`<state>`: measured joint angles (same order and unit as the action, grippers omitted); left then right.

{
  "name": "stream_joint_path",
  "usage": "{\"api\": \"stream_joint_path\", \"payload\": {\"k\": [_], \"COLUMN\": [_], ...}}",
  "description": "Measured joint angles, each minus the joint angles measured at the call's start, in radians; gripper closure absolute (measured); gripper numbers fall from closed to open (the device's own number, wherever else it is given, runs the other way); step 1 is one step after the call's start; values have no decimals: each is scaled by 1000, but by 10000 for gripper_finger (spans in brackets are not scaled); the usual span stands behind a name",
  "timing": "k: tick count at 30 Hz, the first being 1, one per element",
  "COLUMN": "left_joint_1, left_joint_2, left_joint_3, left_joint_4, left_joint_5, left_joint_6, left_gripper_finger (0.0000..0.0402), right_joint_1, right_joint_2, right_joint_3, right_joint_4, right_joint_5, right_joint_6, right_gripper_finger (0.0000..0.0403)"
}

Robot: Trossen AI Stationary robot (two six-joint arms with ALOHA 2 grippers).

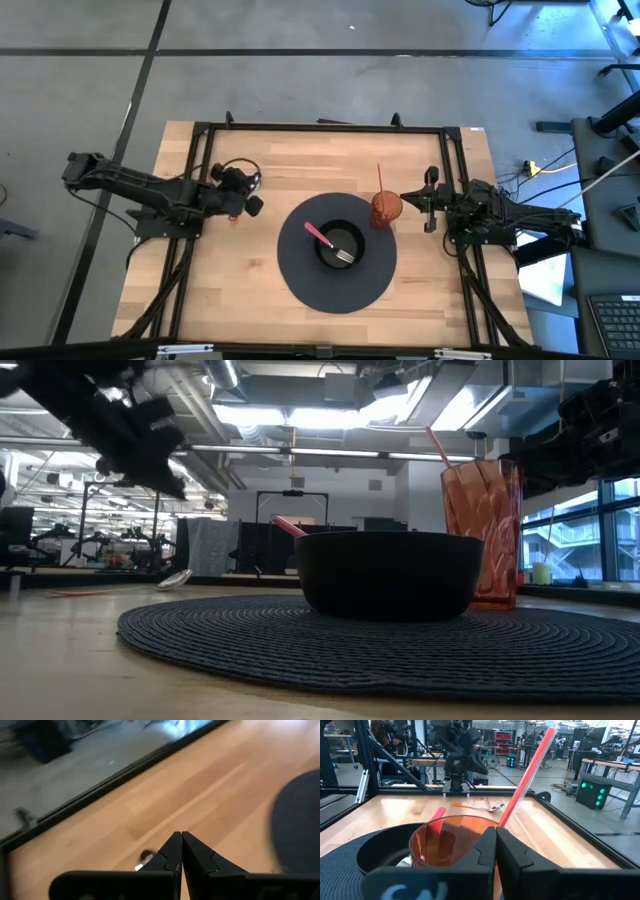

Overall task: Pick & Place Utensil
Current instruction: Put the orange spoon into the black bowl on the blue mat

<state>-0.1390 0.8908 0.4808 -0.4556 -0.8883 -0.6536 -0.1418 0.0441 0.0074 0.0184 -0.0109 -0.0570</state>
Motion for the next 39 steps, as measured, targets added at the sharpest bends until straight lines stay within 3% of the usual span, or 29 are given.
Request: {"api": "stream_joint_path", "payload": {"k": [5,8,15,39], "left_joint_1": [98,128,189,190], "left_joint_2": [111,165,184,184], "left_joint_3": [-1,-2,-2,-3], "left_joint_4": [-15,-14,-12,-12], "left_joint_5": [174,218,243,198], "left_joint_6": [-3,-14,-19,5], "left_gripper_finger": [398,398,398,398], "right_joint_1": [0,0,0,0], "right_joint_2": [0,0,0,0], "right_joint_3": [0,0,0,0], "right_joint_4": [1,1,1,1], "right_joint_5": [0,0,0,0], "right_joint_6": [13,8,1,2], "right_gripper_finger": [392,392,392,392]}}
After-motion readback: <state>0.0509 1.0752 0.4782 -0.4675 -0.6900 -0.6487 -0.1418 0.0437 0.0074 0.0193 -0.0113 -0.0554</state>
